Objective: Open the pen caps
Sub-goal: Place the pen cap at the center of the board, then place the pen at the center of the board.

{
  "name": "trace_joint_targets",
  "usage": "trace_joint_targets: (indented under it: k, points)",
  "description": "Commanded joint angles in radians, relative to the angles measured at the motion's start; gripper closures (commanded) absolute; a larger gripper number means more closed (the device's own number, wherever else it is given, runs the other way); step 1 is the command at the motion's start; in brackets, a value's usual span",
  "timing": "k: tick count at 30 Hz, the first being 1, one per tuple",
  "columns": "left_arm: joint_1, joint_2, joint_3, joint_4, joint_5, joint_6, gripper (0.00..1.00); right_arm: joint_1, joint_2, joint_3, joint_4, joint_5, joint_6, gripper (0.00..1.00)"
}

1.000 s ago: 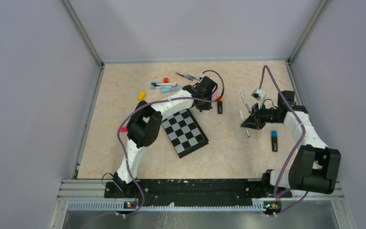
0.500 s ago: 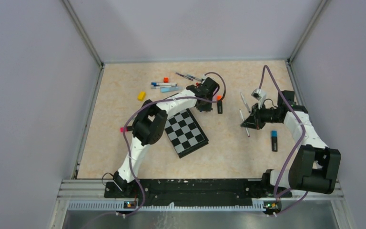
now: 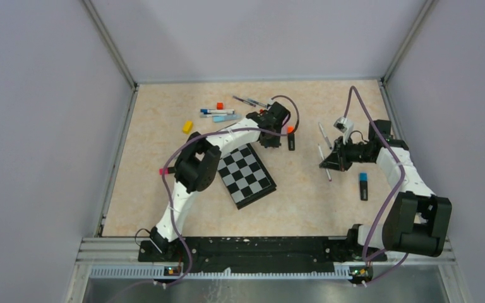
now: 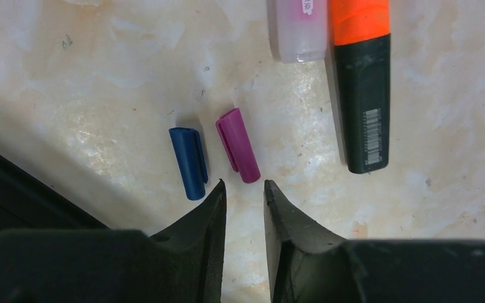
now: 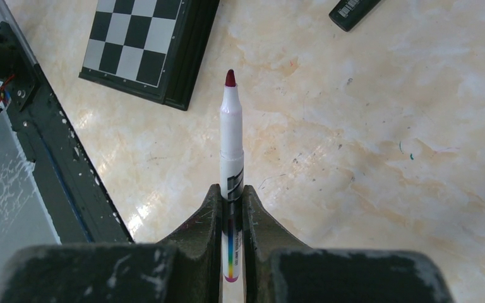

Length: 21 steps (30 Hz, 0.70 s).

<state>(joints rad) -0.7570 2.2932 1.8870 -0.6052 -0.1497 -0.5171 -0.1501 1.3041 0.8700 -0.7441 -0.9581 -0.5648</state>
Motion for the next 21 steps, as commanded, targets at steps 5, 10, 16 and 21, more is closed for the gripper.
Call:
trace_joint_targets:
  k: [5, 10, 16, 21]
  points:
    - [0.001, -0.368, -0.243, 0.22, 0.071, 0.089, 0.56, -0.044, -0.04, -0.005, 0.064, 0.053, 0.021, 1.0]
    - [0.002, -0.616, -0.532, 0.395, 0.087, 0.172, 0.39, -0.051, -0.04, 0.024, 0.126, 0.213, 0.043, 1.0]
    - [0.017, -0.885, -0.8, 0.515, 0.053, 0.21, 0.12, -0.051, 0.071, 0.155, 0.141, 0.348, 0.047, 1.0]
    - [0.047, -1.07, -1.02, 0.675, 0.109, 0.193, 0.01, -0.051, 0.223, 0.286, 0.12, 0.396, 0.068, 0.99]
